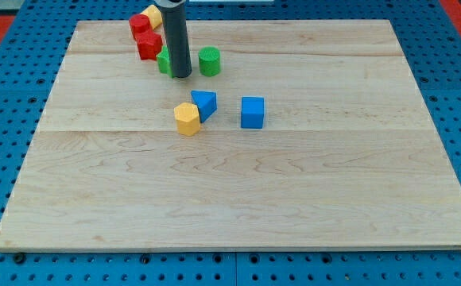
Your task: Push the green circle to the group of blocks
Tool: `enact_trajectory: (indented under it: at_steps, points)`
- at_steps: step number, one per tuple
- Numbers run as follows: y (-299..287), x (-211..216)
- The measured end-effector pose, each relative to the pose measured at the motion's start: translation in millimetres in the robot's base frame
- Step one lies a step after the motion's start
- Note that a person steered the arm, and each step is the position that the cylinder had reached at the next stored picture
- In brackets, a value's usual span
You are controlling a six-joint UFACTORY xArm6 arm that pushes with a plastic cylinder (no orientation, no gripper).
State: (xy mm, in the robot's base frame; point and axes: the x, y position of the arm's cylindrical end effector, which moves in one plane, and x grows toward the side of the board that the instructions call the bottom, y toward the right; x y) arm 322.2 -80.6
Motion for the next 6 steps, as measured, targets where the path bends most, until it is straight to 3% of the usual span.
enact_trajectory:
  at_steps: [2,5,6]
  points:
    - [94,2]
    - [14,-58]
    - [48,-66]
